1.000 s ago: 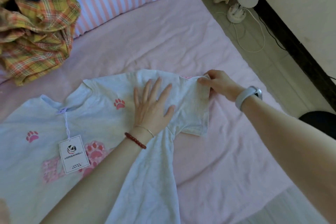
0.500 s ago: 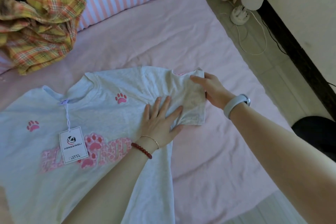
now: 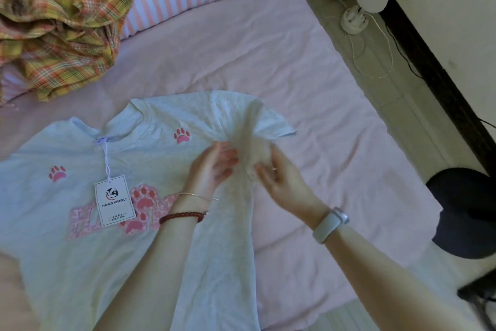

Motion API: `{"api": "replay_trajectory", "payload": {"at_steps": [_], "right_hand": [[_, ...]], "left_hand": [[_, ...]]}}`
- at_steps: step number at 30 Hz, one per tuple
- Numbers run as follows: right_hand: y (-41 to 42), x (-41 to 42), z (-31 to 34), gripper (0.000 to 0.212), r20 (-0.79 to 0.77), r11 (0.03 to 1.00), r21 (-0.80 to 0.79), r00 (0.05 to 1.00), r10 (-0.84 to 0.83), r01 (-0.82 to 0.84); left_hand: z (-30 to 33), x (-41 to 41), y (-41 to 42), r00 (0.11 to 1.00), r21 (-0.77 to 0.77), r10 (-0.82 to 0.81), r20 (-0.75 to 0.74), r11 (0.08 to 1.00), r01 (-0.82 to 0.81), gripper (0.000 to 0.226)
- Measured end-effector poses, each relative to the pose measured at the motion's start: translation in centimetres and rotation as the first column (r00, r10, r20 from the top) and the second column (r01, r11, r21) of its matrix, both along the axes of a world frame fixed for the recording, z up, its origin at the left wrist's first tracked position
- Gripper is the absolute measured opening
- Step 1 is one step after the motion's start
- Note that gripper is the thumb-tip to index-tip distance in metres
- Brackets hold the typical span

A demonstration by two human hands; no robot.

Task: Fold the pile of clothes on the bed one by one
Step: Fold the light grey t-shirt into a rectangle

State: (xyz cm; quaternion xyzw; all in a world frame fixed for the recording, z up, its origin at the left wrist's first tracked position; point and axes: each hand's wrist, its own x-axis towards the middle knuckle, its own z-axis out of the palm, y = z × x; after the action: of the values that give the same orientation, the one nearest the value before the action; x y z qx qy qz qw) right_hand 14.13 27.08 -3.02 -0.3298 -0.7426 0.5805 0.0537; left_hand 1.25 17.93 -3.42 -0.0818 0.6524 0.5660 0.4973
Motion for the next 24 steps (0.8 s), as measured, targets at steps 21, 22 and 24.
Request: {"api": "replay_trajectory", "payload": {"at_steps": [21,22,24], "right_hand": [[4.0,-15.1,-1.9,0.046,0.407,0.686,0.479,0.831,0.38,-0.548],[4.2,-16.1,-1.7,0.047,0.446,0.69,0.453,0.814,0.372,-0.564],[4.3,-17.5,-1.4,0.042,0.535,0.677,0.418,0.766,0.355,-0.606]], "left_hand": [[-2.2,1.6,-5.4,0.89,-0.48,-0.065,-0.451,0.858,-0.181,0.016],[-1.9,1.2,-5.7,0.898,-0.422,0.0,-0.439,0.883,-0.206,0.016],[-1.6,0.8,-6.7,0.907,-0.274,0.152,-0.392,0.922,-0.273,0.022]]}}
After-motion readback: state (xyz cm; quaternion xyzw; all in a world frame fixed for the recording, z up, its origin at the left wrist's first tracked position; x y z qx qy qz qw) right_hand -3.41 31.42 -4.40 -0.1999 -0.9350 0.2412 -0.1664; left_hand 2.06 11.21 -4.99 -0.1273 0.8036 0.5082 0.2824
